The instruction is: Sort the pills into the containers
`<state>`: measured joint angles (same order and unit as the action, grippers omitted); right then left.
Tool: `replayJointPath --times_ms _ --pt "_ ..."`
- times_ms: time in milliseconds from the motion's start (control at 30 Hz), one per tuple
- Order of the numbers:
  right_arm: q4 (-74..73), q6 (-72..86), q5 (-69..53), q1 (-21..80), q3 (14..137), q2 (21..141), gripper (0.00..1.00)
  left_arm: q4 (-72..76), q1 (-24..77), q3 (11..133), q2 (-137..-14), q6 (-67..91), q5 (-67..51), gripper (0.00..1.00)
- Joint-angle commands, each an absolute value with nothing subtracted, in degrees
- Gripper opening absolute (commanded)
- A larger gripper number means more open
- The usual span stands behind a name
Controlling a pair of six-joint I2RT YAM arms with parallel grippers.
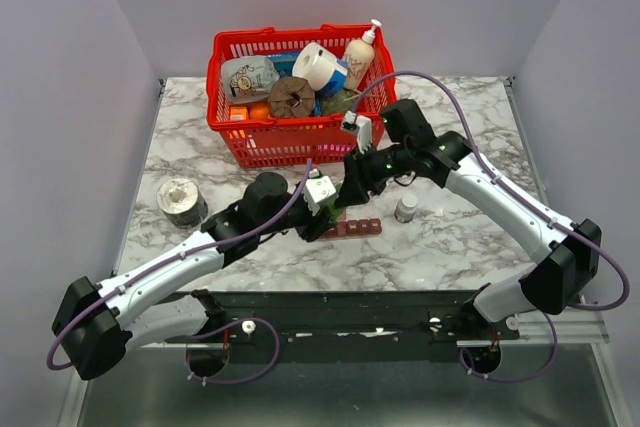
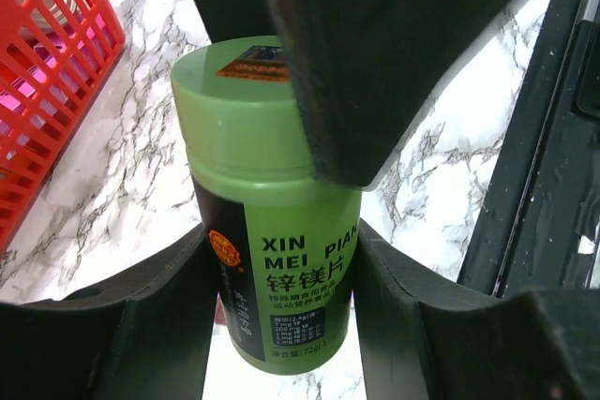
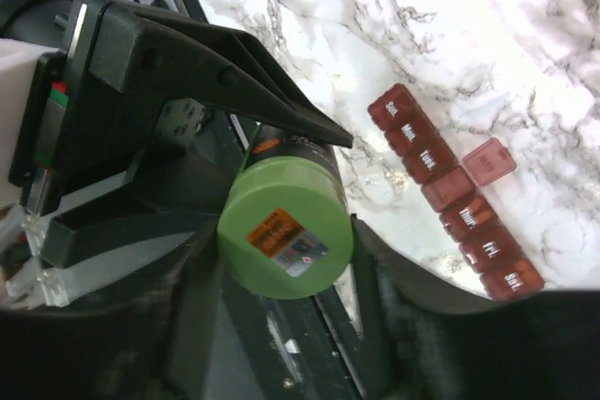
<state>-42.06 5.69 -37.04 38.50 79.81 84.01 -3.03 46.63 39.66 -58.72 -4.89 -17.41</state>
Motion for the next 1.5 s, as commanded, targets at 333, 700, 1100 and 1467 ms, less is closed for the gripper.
replayJointPath --times_ms 333,700,1100,1467 --pt "-52.72 -38.9 -57.73 40.6 83.24 80.79 0.14 -6.23 45.18 41.04 -57.3 -13.18 -38.28 0.0" --pt "-62.49 -68.22 -56.07 41.48 86.05 80.86 0.39 -12.75 44.39 45.18 -60.82 -16.88 -41.93 0.0" --pt "-47.37 -15.4 -46.15 41.22 86.04 80.68 1.0 -7.83 44.38 43.24 -57.57 -11.79 -30.59 0.0" --pt "-41.48 -0.09 -36.39 41.22 81.3 81.65 0.96 -3.17 44.82 41.31 -56.95 -7.3 -24.61 0.0"
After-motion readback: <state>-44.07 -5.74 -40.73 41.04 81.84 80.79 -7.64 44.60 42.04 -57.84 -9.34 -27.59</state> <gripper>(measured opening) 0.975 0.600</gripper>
